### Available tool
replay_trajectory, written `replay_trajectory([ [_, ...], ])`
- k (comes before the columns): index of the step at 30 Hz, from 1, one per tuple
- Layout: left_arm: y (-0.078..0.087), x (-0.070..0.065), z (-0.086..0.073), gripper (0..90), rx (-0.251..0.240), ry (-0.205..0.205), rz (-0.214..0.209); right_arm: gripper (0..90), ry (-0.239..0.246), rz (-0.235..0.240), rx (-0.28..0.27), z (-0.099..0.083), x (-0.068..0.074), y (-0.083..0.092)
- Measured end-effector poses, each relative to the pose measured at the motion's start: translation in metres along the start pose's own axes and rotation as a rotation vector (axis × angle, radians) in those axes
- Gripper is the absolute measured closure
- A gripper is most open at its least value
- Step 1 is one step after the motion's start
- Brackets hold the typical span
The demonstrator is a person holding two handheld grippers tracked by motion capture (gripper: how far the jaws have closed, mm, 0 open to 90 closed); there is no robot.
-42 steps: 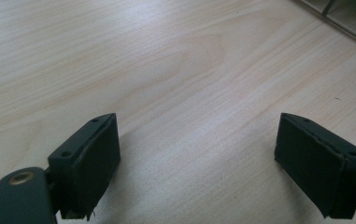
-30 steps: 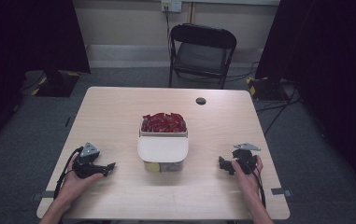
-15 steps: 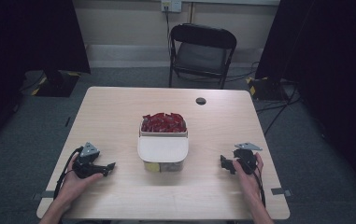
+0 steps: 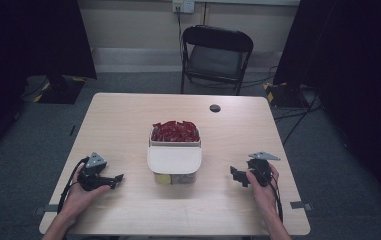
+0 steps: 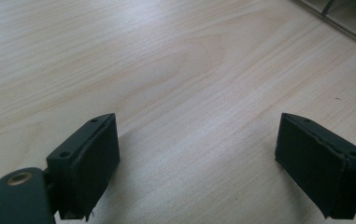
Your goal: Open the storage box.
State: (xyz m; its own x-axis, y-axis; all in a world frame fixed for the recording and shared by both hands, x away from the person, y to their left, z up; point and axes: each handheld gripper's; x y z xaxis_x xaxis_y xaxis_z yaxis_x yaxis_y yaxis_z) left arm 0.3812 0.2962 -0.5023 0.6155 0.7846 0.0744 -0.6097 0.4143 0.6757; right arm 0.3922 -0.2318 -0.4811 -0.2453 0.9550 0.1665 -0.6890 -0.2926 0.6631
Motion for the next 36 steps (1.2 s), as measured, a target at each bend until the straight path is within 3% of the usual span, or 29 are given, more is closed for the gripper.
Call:
replay_trajectory([
  [19, 0.0, 0.0, 0.0, 13.3, 0.0, 0.0, 0.0, 14.2, 0.051, 0.076, -0.055, 0.006, 0.026, 0.018],
  [36, 0.0, 0.0, 0.0, 13.3, 0.0, 0.0, 0.0, 15.0, 0.13, 0.176, -0.076, 0.01, 0.054, 0.035],
])
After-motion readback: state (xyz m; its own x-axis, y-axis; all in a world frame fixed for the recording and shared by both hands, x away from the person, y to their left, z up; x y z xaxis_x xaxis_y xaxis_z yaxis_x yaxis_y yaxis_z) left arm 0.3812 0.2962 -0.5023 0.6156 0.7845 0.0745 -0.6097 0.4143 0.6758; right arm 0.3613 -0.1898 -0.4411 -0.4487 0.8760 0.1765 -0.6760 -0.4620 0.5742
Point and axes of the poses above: each handheld gripper's, and its own axes: y roughly backward along the jaws, z roughly out of its top, x roughly to its left, and after that the axes turned 6 degrees about -y, right-handed
